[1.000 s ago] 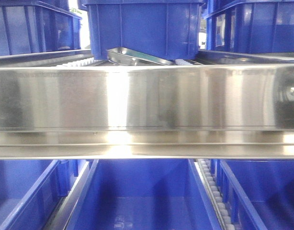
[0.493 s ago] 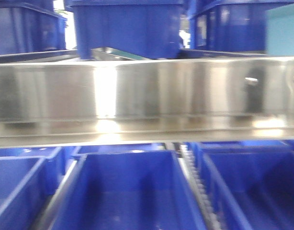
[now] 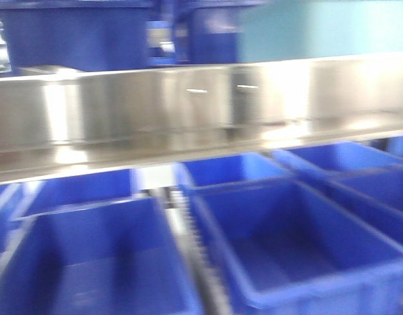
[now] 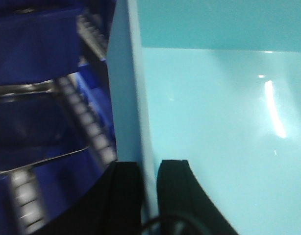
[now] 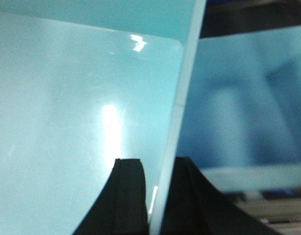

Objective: Move two blue bins to right shelf middle

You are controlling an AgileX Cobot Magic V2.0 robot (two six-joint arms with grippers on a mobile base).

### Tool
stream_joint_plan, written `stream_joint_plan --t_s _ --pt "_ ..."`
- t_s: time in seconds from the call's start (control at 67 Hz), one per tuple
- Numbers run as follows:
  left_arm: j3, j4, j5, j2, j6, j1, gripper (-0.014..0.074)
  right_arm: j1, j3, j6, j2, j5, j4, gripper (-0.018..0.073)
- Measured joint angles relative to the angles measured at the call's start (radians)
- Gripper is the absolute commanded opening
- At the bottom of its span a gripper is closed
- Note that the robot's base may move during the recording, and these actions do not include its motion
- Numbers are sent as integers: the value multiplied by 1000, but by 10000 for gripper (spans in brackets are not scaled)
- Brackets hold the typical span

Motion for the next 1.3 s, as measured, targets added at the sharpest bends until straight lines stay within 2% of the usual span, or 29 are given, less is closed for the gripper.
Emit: stream_joint_plan --t_s 1.299 --pt "0 0 -14 0 2 0 -111 0 -2 2 0 2 0 -153"
